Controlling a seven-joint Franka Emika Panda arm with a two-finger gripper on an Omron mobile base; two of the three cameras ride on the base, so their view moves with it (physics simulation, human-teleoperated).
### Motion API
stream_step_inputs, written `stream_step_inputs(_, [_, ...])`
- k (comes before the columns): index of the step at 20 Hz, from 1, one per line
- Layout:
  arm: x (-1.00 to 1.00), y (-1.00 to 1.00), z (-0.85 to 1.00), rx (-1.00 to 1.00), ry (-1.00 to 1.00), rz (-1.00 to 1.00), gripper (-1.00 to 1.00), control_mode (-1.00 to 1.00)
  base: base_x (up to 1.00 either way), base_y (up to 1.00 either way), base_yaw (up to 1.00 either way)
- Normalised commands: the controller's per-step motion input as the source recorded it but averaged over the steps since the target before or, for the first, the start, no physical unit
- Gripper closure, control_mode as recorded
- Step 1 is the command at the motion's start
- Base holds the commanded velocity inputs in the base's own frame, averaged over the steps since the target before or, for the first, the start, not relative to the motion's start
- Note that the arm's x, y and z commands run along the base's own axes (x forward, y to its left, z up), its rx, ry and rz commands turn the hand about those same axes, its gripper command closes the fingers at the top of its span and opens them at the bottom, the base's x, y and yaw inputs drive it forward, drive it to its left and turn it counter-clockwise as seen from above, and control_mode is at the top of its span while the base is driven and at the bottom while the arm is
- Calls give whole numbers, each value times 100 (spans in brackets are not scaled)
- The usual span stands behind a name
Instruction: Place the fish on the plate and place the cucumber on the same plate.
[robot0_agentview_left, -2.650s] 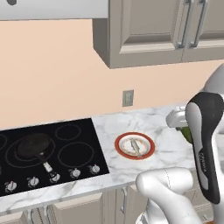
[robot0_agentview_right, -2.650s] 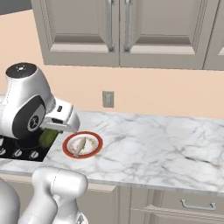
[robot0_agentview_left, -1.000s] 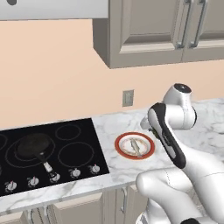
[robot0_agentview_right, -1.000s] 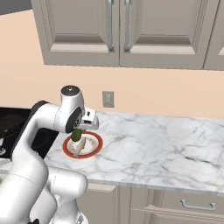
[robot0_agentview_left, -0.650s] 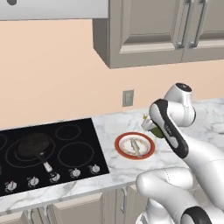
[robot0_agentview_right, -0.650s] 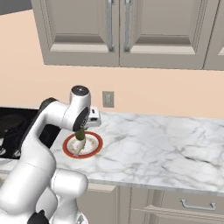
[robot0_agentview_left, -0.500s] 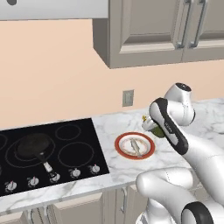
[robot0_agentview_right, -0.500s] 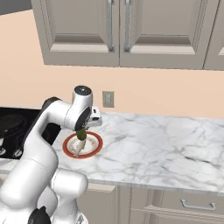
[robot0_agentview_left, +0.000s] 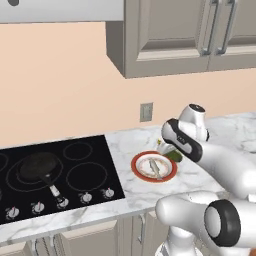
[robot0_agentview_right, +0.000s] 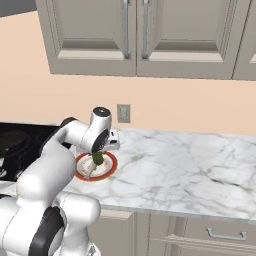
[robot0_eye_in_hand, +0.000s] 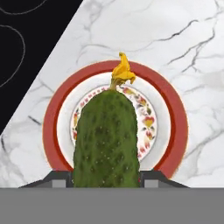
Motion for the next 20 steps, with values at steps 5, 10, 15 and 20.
stream_step_inputs(5, [43,10,-28,0,8,0,100,-100,0,0,0])
stream_step_inputs(10, [23,13,-18,0,9,0,100,-100,0,0,0])
stream_step_inputs(15, [10,0,-15,0,9,0,100,-100,0,0,0])
stream_step_inputs(20, [0,0,-26,0,3,0,100,-100,0,0,0])
